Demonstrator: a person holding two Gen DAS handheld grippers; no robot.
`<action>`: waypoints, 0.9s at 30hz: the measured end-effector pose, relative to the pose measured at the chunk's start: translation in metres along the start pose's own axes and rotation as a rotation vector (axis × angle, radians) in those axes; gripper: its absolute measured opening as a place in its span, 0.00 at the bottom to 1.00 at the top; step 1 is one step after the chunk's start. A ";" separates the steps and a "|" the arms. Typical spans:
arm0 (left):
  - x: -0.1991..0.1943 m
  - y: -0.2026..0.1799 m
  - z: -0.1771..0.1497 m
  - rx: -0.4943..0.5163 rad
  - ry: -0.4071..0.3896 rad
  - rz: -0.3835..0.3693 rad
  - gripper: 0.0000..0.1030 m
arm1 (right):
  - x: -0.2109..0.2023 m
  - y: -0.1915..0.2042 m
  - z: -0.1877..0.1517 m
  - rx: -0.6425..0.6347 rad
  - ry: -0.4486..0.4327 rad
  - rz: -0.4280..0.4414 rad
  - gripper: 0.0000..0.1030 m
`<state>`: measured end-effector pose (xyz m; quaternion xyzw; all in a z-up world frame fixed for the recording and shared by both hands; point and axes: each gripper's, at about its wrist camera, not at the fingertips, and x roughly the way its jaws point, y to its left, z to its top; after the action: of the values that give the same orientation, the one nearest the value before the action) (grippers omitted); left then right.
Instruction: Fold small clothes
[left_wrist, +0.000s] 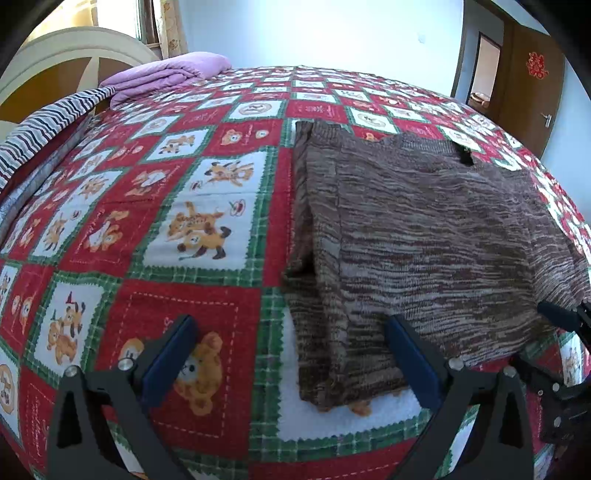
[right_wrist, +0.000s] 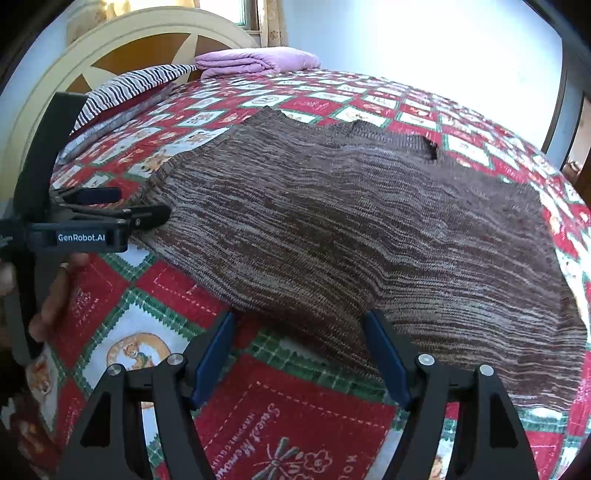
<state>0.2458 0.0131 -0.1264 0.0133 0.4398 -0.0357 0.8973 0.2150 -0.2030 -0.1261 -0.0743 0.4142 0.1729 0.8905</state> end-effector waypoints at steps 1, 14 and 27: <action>0.000 0.001 0.001 0.003 0.005 -0.012 1.00 | -0.002 -0.002 0.000 0.014 -0.013 0.003 0.72; -0.011 0.036 0.066 -0.064 -0.044 -0.107 1.00 | -0.012 0.053 0.038 -0.090 -0.151 0.030 0.72; 0.052 0.018 0.118 -0.048 0.024 -0.246 0.76 | 0.017 0.125 0.042 -0.274 -0.118 -0.021 0.70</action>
<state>0.3717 0.0222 -0.0954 -0.0617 0.4494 -0.1349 0.8809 0.2089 -0.0715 -0.1111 -0.1890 0.3331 0.2226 0.8965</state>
